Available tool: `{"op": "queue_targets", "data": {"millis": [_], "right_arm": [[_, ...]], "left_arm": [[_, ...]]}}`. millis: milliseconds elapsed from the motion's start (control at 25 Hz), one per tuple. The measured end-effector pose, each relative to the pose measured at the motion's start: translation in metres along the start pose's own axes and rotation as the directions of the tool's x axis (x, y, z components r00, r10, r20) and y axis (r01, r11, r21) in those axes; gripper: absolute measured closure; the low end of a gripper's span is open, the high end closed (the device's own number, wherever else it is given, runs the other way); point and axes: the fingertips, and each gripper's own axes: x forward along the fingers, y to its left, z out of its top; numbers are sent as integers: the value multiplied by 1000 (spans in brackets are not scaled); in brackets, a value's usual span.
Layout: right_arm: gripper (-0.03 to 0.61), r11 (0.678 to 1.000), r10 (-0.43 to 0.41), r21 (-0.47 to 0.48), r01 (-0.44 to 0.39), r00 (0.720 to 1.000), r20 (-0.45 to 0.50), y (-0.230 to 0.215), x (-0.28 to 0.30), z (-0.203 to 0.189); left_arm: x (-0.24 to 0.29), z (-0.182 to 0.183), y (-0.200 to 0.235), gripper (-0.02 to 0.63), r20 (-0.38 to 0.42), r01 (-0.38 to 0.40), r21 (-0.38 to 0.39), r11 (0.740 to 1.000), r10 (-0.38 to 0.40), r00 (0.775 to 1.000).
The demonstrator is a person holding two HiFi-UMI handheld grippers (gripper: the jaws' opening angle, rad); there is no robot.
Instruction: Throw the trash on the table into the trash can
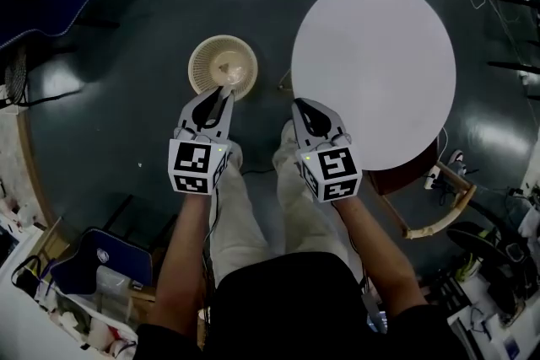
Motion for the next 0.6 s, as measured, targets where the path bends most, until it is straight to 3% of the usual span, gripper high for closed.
{"op": "queue_targets", "data": {"millis": [240, 400, 600], "right_arm": [[560, 1000, 17, -19, -17, 1000, -22, 14, 34, -11], [560, 994, 2, -113, -2, 1000, 3, 31, 54, -6], [560, 986, 55, -161, -50, 998, 22, 58, 75, -1]], "left_arm": [[18, -39, 28, 540, -23, -13, -43, 999, 12, 1000], [27, -63, 51, 540, -37, -22, -58, 998, 20, 999], [47, -89, 72, 540, -58, -34, -76, 997, 30, 998]]}}
